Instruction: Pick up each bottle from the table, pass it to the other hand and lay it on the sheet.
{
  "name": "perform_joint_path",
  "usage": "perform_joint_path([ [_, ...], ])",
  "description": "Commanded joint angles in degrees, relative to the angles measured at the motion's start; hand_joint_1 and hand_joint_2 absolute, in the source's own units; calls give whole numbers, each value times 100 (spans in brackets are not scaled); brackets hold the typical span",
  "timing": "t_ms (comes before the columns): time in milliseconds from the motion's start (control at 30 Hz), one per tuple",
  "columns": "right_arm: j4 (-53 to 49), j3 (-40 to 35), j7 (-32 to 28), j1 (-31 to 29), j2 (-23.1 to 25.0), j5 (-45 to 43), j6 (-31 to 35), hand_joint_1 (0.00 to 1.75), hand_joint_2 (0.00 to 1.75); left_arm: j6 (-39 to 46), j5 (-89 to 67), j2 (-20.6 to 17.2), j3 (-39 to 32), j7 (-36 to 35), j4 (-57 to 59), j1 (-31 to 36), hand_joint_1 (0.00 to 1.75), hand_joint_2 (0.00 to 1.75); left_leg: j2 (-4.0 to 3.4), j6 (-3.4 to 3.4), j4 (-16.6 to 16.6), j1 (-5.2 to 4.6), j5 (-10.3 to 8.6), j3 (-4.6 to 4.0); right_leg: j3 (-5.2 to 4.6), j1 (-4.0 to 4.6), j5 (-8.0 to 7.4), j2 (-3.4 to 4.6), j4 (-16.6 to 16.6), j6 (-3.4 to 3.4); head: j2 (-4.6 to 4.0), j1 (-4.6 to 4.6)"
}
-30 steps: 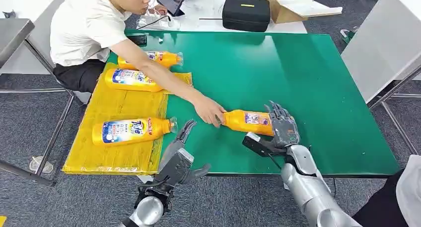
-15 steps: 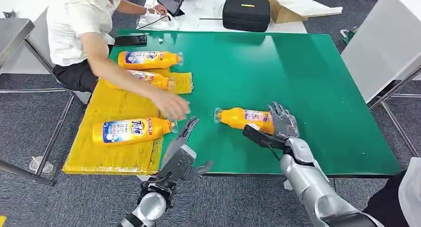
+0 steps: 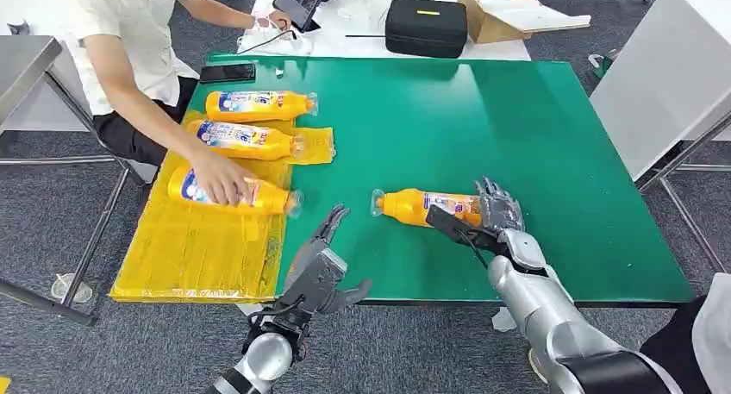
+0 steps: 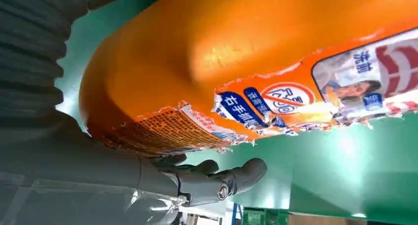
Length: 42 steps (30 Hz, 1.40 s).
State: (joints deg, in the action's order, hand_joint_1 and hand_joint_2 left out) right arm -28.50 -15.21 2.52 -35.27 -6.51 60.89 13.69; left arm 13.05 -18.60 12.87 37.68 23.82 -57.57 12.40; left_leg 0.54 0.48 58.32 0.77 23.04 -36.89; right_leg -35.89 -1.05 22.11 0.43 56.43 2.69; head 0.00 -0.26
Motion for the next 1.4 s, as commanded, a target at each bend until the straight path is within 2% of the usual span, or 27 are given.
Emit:
perform_joint_path([
  [33, 308, 533, -1655, 200, 51, -1079, -584, 175, 175, 0, 70, -147, 89, 160, 290, 212, 0, 175, 4, 0, -7, 4, 4, 22, 25, 7, 5, -11, -9, -12, 0, 0],
  [200, 290, 554, -1862, 265, 41, -1229, -619, 175, 175, 2, 103, -175, 97, 208, 280, 204, 0, 175, -4, -2, -8, 7, 5, 26, 25, 10, 1, -2, -11, -12, 0, 2],
  [300, 172, 957, -2671, 431, 131, -2203, -1369, 175, 175, 5, 206, -210, 119, 311, 240, 192, 0, 175, -1, -3, -11, 7, 7, 35, 32, 11, 4, -9, -12, -19, 0, -2],
  [467, 38, 1093, -3112, 647, 88, -2930, -1944, 175, 175, -69, 425, -168, 70, 295, 274, 213, 0, 175, 0, -2, -11, 10, 7, 33, 33, 13, 4, -6, -13, -14, 0, 2],
  [700, -12, 1126, -3173, 665, 112, -3037, -1997, 175, 175, -76, 446, -162, 68, 298, 267, 208, 0, 175, -5, -6, -5, 9, 10, 29, 25, 11, 2, 1, -8, -13, 0, 0],
  [833, -476, 1291, -3666, 891, 243, -3620, -2182, 175, 175, -32, 744, -80, -92, 368, 173, 118, 0, 175, -1, -6, -7, 10, 8, 29, 25, 12, 2, -3, -9, -13, 0, 0],
  [867, -944, 1266, -3766, 1107, 351, -3859, -2185, 175, 175, -201, 1159, -43, -199, 357, 129, 76, 0, 175, 0, -6, -8, 11, 11, 36, 33, 15, 5, -8, -11, -18, 0, 2],
  [967, -2030, 973, -3702, 1549, 571, -4415, -2328, 175, 175, -1132, 3120, 103, -616, -215, 162, -10, 0, 175, -15, -7, -6, 10, 18, 34, 29, 13, 9, 7, -5, -21, 0, 0],
  [1067, -2548, 501, -3602, 1677, 684, -4753, -2309, 175, 175, -1093, 3959, 91, -554, -335, 291, 98, 0, 175, -20, -7, -1, 8, 16, 10, 5, 11, 4, 19, 1, -15, 0, 2],
  [1167, -2789, 81, -3574, 1677, 751, -4943, -2312, 175, 175, -962, 4446, 120, -528, -392, 496, 270, 0, 175, -28, -7, 2, 7, 22, 2, -5, 11, 9, 24, 7, -19, 0, 0],
  [1333, -2770, -12, -3547, 1660, 676, -5049, -2250, 175, 175, -935, 4540, 99, -446, -358, 529, 308, 0, 175, -9, -5, -1, 6, 11, -17, -18, 8, 5, 7, 2, -11, 0, 2],
  [1400, -2761, -8, -3552, 1660, 662, -5062, -2249, 175, 175, -933, 4545, 95, -440, -356, 525, 304, 0, 175, -13, -2, 0, 6, 20, 6, 5, 9, 14, 6, 1, -17, 0, 2],
])
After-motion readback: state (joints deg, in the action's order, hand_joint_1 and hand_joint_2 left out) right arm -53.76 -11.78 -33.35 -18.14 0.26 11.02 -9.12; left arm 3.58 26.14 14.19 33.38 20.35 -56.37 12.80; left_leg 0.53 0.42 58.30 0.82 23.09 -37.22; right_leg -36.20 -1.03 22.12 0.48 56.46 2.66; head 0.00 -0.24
